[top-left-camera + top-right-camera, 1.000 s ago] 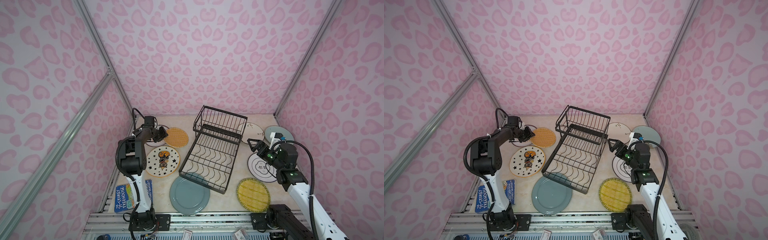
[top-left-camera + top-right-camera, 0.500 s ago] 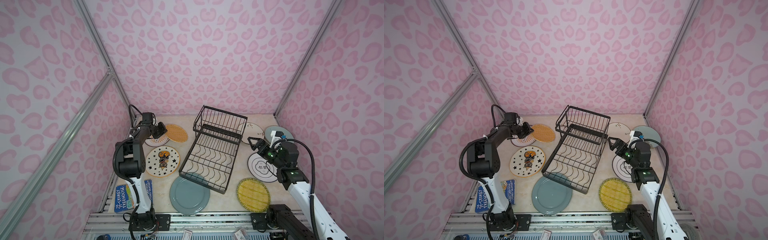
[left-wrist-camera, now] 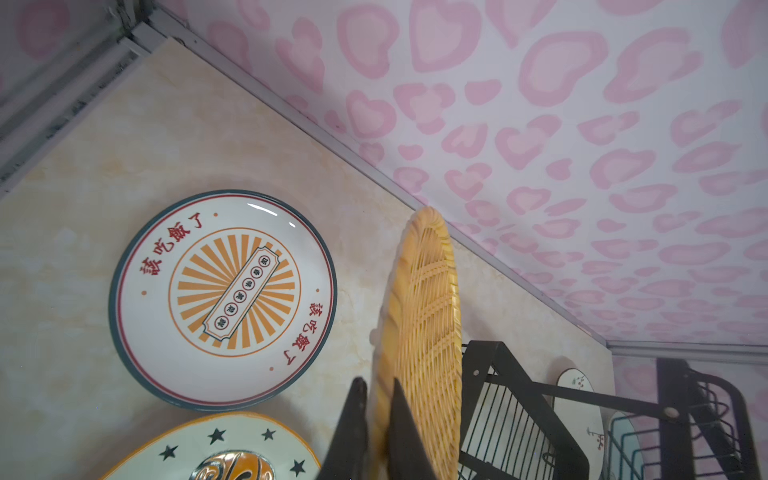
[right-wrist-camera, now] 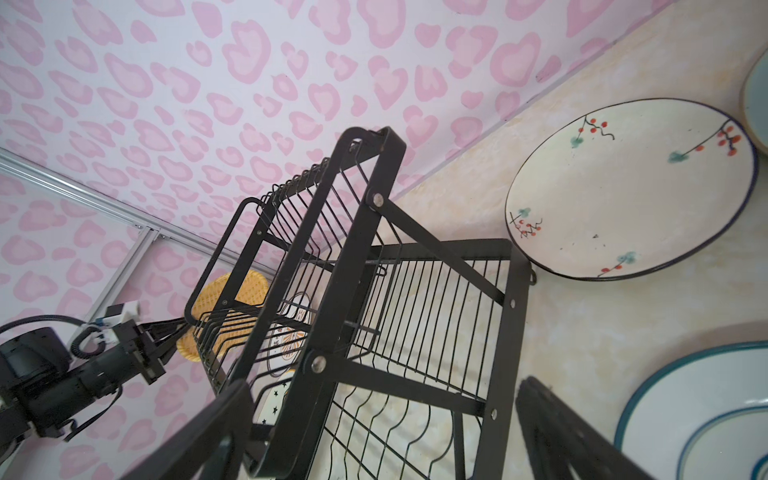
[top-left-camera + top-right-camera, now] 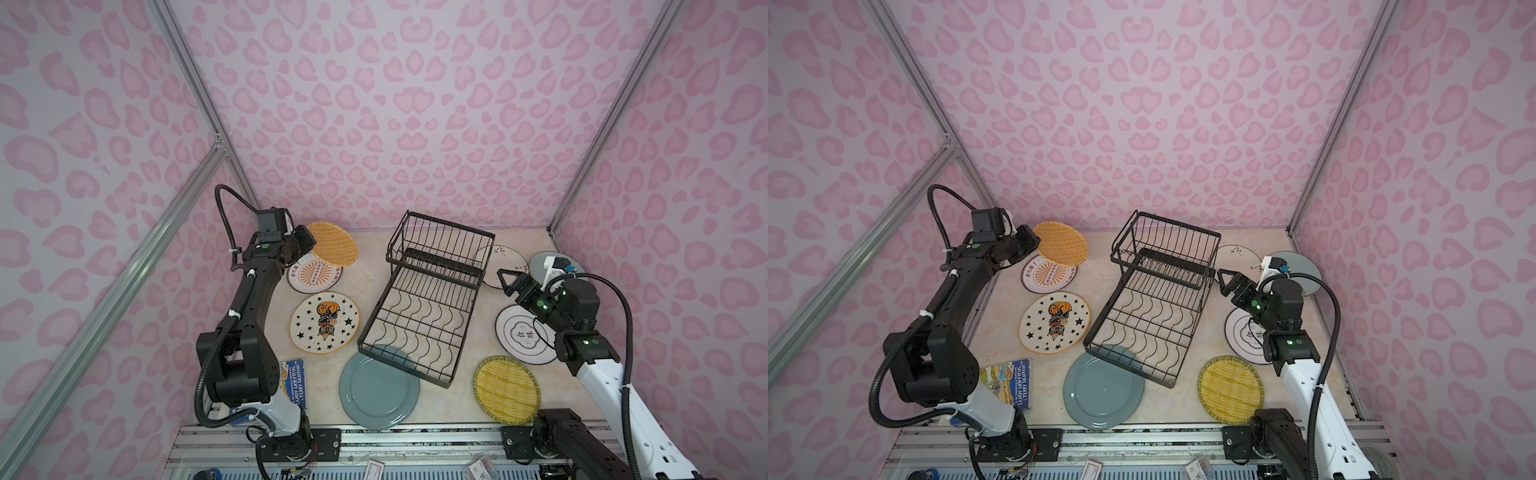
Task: Load the plates into the dish rack
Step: 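Lift the wicker plate upright with the left gripper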
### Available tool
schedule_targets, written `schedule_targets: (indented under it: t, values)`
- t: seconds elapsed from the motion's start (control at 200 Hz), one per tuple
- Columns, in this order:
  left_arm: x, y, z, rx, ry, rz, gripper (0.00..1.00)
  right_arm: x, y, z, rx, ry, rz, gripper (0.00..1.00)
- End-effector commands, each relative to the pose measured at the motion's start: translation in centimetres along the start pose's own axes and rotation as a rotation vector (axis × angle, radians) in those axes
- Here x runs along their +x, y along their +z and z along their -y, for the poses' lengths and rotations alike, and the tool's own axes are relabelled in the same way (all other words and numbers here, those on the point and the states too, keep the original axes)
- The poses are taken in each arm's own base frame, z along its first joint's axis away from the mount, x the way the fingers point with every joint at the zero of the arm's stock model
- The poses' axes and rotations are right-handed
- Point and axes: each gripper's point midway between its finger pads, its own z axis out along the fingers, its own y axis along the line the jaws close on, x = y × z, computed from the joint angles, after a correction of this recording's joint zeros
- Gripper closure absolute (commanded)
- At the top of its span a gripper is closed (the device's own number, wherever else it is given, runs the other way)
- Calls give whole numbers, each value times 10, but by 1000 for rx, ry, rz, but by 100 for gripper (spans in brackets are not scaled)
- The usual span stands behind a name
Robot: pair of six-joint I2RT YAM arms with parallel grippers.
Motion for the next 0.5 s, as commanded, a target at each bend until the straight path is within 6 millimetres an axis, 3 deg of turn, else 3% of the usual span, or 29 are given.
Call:
schedule_targets:
  t: [0.0,0.115,0.285,0.495]
  values:
    - [-17,-33,9,-5,41,92,97,-5,2,-2,-3,-22,12,2]
    - [-31,-67,25,21,74,158,97,-5,8,2,11,-21,7,2]
    - [-41,-100,55,93,136,210,97,-8,20,-3,-1,-7,-12,2]
    - [-48,-145,133,214,326,313,97,-11,24,-13,-30,-10,-9,2]
